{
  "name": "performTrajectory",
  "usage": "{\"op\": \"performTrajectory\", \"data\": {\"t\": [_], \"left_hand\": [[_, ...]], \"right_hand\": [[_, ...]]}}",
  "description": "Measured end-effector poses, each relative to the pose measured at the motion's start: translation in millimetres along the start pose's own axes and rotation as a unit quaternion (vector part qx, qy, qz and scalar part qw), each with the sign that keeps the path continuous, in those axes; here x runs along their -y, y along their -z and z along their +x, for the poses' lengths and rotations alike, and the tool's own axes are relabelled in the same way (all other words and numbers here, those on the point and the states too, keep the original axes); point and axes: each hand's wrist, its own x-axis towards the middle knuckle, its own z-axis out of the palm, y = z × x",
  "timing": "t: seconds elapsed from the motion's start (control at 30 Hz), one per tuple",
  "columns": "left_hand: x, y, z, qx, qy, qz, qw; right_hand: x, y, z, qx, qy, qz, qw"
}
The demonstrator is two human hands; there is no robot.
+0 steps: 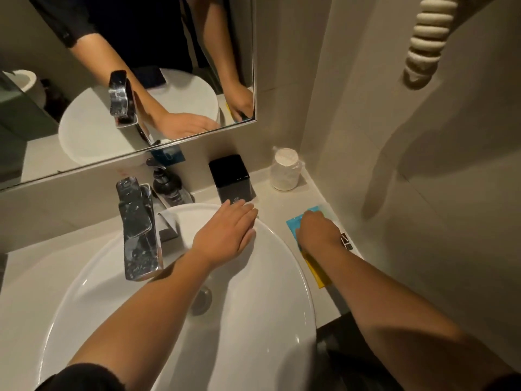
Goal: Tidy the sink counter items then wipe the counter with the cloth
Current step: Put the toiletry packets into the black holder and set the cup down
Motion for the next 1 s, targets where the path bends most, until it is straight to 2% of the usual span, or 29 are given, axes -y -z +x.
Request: {"op": "performTrajectory", "data": {"t": [0.1, 0.2, 0.27, 0.43, 0.63, 0.73, 0.87, 1.0], "left_hand": [[1.9, 0.0, -0.6, 0.0, 0.001, -0.007, 1.0], [1.4, -1.6, -0.2, -0.003, 0.008, -0.015, 1.0], [0.9, -1.4, -0.6, -0.008, 0.008, -0.02, 1.0], [-0.5, 0.4, 0.8, -0.018, 0.006, -0.035, 0.999], [-0.3, -2.2, 1.4, -0.024, 0.015, -0.04, 0.999], [-0.3, -2.4, 1.6, -0.022, 0.02, -0.042, 0.999], [-0.7, -2.0, 1.4, -0.021, 0.023, -0.042, 0.999], [-1.9, -0.5, 1.0, -0.027, 0.024, -0.043, 0.998]], "right_hand": [[3.0, 6.7, 5.2, 0.04, -0.013, 0.104, 0.994], [-7.1, 32.0, -0.5, 0.057, -0.017, 0.259, 0.964], [-21.9, 43.0, -14.5, 0.061, -0.009, 0.308, 0.949], [-50.2, 11.0, -49.9, 0.09, -0.008, 0.252, 0.963], [-56.6, -10.1, -55.7, 0.042, 0.005, 0.148, 0.988], [-54.4, -9.4, -52.5, 0.058, -0.017, 0.128, 0.99], [-52.3, -4.7, -49.7, 0.119, -0.024, 0.222, 0.967], [-49.6, 15.0, -53.8, 0.15, -0.055, 0.376, 0.913]]}}
